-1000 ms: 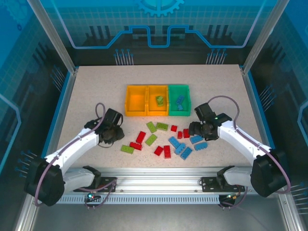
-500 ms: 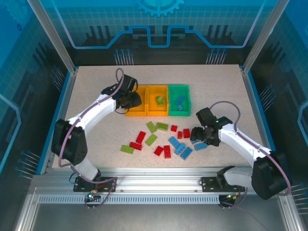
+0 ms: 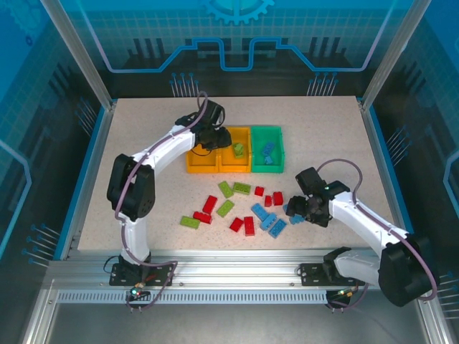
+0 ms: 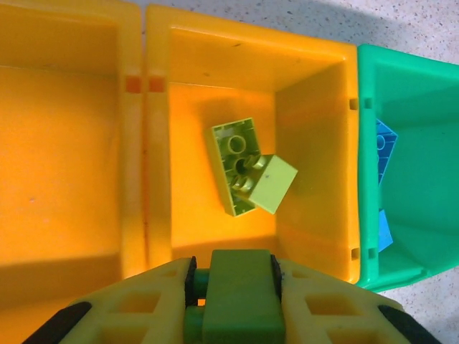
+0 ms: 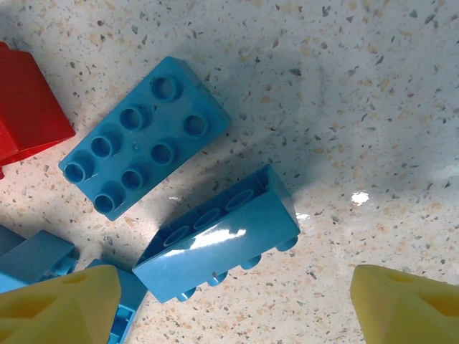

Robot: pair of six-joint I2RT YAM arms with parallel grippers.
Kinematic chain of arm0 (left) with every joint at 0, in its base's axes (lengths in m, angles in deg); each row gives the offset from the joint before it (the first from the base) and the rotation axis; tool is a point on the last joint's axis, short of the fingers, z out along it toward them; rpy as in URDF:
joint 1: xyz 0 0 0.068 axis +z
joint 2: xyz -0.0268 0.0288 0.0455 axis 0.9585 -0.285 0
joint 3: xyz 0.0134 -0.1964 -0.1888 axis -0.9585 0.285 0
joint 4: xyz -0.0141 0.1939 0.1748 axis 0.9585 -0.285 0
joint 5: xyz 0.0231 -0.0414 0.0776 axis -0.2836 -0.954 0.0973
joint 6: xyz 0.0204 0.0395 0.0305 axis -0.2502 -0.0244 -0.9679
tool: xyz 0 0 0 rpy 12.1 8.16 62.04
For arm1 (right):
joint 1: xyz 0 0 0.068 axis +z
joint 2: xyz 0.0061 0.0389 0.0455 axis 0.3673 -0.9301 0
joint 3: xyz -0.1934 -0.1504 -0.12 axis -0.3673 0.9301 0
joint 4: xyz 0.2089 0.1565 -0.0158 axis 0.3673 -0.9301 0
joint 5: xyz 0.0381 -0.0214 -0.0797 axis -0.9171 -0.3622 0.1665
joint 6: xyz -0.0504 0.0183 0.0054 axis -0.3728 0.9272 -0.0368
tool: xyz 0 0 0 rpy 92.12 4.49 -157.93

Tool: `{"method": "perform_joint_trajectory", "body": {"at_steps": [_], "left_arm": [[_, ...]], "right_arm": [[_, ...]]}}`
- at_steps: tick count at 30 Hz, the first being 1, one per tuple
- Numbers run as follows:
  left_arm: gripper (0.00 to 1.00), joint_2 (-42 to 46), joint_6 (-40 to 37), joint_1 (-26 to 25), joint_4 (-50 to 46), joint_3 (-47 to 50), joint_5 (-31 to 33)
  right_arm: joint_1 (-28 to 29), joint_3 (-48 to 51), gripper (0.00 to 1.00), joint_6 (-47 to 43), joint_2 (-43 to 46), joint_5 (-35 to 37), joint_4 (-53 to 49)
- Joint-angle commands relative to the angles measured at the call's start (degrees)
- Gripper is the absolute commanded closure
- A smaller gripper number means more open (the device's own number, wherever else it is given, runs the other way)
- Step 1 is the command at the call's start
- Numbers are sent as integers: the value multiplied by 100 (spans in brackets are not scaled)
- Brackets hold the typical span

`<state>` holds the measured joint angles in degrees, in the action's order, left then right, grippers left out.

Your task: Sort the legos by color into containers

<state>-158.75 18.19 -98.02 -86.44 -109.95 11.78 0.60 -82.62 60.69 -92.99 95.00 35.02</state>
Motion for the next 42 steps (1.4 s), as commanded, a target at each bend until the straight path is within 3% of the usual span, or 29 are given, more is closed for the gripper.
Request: {"method": "perform_joint_trajectory", "body": {"at_steps": [1,8,15,28,42], "left_arm": [[70,-178,-92,-45,-22,-219,-189],[67,-344,-71,-178,59,-348,-252],[59,-516,-36,-294,41,-448,-279],[50,-417,-91,-407,29,-265,-209],[27,-357,-144,-421,13,-141,-94]], "right_arm": [[-106,158,16,277,91,-180,-44],[-120,240,20,410,118,-179,-7],[-218,372,27,524,5,-147,337],[-238,374,25,763,222,-253,569],[-330,519,23,978,-144,-494,1079]]}}
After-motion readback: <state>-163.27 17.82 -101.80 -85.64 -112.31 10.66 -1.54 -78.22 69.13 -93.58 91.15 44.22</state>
